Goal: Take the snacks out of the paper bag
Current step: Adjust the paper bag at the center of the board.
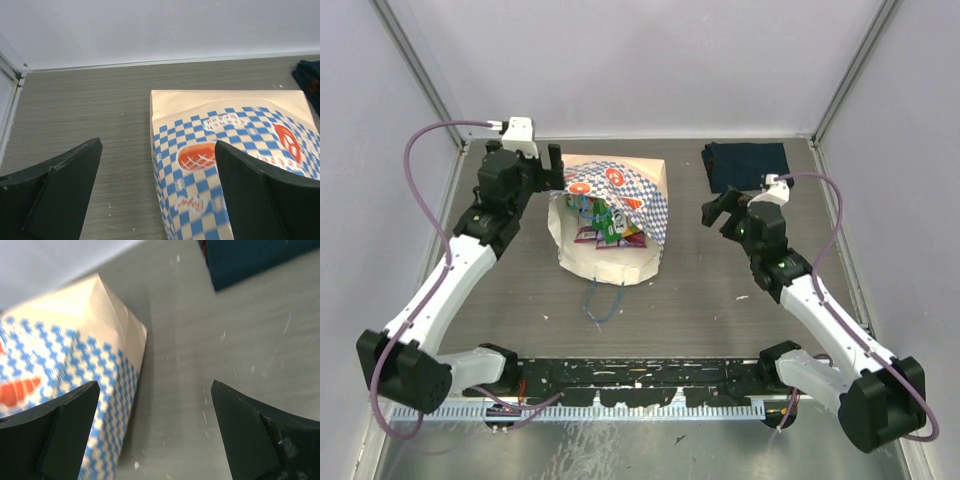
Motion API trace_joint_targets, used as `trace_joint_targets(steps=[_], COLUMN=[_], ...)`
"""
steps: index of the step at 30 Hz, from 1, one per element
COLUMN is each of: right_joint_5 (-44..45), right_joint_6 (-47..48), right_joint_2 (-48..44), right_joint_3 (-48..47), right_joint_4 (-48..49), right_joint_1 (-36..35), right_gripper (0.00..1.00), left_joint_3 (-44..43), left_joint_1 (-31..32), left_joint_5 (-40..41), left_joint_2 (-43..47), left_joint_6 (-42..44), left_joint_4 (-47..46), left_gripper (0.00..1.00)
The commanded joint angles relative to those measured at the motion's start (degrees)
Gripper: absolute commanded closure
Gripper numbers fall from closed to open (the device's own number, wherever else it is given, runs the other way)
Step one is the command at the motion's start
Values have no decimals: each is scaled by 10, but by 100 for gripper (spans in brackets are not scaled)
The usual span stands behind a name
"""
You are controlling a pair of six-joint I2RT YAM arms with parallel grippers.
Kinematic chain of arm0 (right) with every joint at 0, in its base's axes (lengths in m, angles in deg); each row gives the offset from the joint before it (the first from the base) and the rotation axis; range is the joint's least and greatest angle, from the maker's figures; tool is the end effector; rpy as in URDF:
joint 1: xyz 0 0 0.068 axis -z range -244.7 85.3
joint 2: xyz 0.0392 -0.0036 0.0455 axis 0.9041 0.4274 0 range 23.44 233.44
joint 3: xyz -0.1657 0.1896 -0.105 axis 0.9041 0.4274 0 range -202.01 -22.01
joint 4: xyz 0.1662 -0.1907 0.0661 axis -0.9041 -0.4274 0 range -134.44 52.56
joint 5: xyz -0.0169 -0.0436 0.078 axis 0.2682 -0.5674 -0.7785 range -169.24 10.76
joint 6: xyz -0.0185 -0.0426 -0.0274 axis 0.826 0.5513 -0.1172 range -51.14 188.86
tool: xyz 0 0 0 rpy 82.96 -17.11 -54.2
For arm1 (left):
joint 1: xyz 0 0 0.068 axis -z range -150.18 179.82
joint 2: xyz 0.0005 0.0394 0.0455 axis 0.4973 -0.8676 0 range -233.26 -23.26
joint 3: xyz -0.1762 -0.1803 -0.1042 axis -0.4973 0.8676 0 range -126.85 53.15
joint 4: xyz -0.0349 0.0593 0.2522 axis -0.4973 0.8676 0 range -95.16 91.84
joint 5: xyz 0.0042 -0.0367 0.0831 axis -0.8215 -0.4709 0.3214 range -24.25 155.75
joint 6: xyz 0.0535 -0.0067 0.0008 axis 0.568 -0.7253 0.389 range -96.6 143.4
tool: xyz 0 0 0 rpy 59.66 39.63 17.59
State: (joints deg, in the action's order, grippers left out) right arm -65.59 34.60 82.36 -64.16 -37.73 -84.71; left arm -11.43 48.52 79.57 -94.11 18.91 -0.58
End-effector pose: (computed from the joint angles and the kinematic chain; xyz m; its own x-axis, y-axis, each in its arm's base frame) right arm 0.2279 0.0740 0.2945 -0.2957 0.4744 -0.8292 0.0555 0.8750 0.4809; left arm 0.2775 -0.0850 0.3754 -0.1847 -0.0177 -0.9826 0.0748 0.9967 -0.0320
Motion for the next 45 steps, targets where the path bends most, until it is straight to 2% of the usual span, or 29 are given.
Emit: trace_joint_targets(steps=[1,5,8,10,12,15,20,26,32,33,36,37,39,45], right_joint_5=[-101,-88,-43,17,60,71,86,115,29,12,-6,-28,-40,-57], right_joint_6=[-1,45,81,92,98,105,134,156,140,140,151,153,154,146], right_joint_2=[-51,-100,-114,-104,-73,-8,108,182,195,206,237,247,262,240], right_joint_3=[36,69,91,106,115,116,84,52,44,31,-4,-12,-23,7], right_joint_4=[-76,-86,-80,-66,-44,10,102,150,181,178,164,162,157,171], right_joint_1=[-19,-109,-211,-275,-309,-313,-313,-291,-164,-146,-111,-105,-98,-93], right_gripper=[0,1,4,6,8,10,20,49,74,76,76,73,57,32], left_joint_3=[-41,-26,-1,42,88,144,189,197,202,202,198,197,193,200], left_joint_1=[-2,-9,-13,-13,-13,-12,-11,-12,-12,-12,-11,-10,-5,25], left_joint_5=[-70,-18,-38,-65,-87,-100,-100,-80,-94,-98,-121,-129,-138,-131], left_joint_2=[66,90,108,138,174,219,277,324,252,236,198,189,171,145], left_joint_6=[42,-16,-78,-127,-181,-215,-218,-239,-243,-239,-235,-235,-237,-238], left_joint_4=[94,175,231,226,213,198,212,243,216,200,145,129,107,84], left_gripper=[2,2,2,2,2,2,2,2,2,2,2,2,1,1])
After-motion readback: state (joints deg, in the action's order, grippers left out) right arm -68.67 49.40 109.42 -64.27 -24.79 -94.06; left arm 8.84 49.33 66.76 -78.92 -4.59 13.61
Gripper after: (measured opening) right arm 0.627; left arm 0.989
